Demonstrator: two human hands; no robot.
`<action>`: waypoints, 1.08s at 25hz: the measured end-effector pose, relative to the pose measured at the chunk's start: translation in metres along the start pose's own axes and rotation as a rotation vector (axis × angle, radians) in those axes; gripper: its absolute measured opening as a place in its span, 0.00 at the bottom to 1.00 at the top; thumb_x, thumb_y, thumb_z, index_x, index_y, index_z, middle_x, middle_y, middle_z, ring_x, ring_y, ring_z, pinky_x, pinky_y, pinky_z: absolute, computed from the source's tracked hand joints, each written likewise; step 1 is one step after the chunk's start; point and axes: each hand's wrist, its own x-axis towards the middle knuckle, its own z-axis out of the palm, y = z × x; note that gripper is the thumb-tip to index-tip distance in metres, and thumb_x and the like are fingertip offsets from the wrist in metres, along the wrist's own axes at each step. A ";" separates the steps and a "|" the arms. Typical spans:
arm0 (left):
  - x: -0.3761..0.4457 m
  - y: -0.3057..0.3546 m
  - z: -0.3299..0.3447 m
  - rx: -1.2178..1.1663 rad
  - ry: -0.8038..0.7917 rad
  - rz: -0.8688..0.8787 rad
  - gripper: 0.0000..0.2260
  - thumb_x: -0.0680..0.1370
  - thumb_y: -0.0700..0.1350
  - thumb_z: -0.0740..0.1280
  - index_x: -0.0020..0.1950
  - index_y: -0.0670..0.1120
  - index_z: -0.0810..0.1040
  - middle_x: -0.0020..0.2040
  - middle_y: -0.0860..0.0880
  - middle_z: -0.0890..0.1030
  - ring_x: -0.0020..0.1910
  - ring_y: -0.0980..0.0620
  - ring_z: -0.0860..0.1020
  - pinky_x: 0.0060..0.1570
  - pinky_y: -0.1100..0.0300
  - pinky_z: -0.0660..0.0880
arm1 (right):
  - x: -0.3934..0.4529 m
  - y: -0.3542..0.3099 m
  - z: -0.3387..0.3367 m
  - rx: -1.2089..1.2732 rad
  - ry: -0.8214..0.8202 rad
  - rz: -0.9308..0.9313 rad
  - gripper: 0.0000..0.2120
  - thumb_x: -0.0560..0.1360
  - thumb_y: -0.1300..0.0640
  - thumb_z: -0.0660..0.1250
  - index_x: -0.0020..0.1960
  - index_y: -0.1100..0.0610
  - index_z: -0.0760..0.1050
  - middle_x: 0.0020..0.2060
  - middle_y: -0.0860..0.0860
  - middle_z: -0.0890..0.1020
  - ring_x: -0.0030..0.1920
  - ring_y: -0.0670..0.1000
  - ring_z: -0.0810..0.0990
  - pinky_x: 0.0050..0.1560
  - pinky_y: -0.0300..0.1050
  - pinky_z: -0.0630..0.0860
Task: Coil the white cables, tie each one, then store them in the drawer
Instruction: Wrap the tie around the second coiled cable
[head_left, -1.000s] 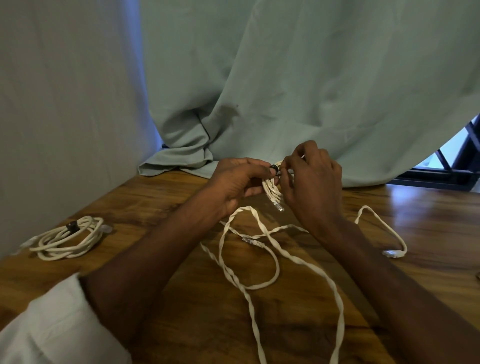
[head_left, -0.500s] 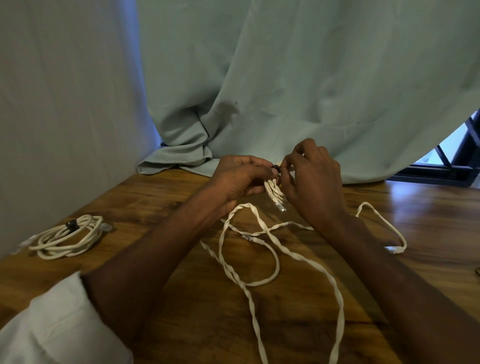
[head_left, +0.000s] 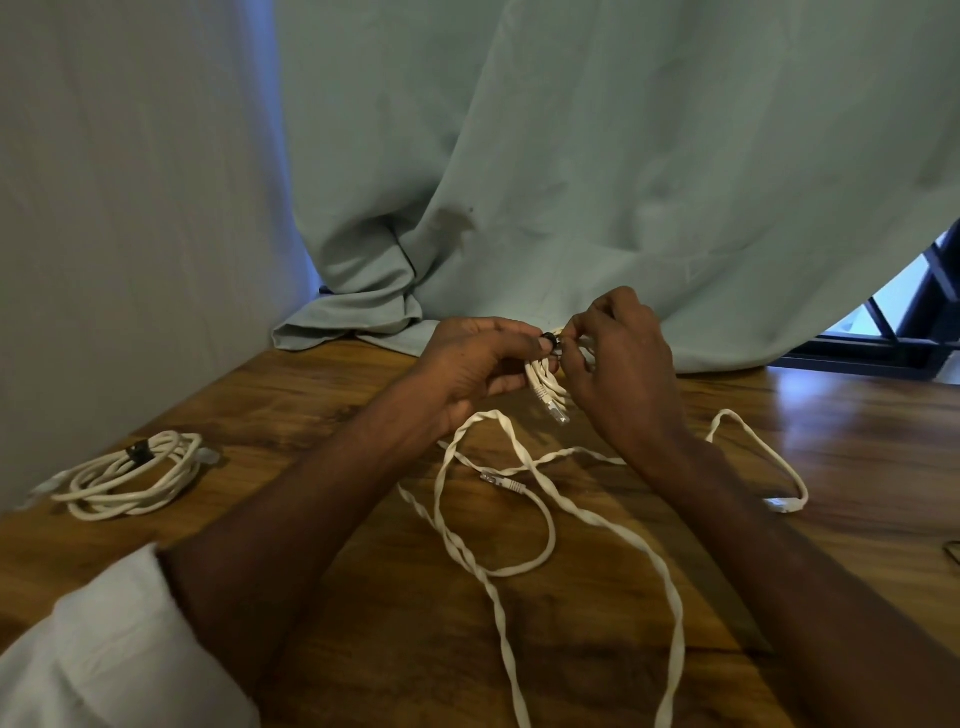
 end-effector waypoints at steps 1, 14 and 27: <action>0.000 0.000 0.000 -0.002 -0.005 0.002 0.10 0.74 0.30 0.75 0.55 0.32 0.83 0.49 0.36 0.87 0.46 0.43 0.88 0.47 0.53 0.85 | 0.000 0.000 -0.001 -0.006 0.005 -0.005 0.08 0.80 0.56 0.70 0.55 0.59 0.84 0.54 0.55 0.76 0.52 0.52 0.75 0.46 0.42 0.67; 0.005 -0.002 -0.004 -0.179 -0.034 -0.075 0.14 0.76 0.29 0.72 0.62 0.29 0.80 0.55 0.33 0.85 0.45 0.42 0.88 0.47 0.52 0.86 | 0.003 -0.003 -0.001 0.200 0.005 0.004 0.07 0.77 0.61 0.74 0.54 0.57 0.86 0.54 0.52 0.78 0.54 0.51 0.78 0.49 0.42 0.72; 0.009 -0.002 -0.007 -0.191 -0.071 -0.090 0.16 0.77 0.31 0.72 0.64 0.31 0.80 0.58 0.33 0.85 0.48 0.44 0.88 0.49 0.54 0.85 | 0.003 -0.003 -0.004 0.261 0.095 0.050 0.05 0.75 0.63 0.74 0.50 0.57 0.86 0.53 0.50 0.80 0.53 0.48 0.80 0.49 0.33 0.71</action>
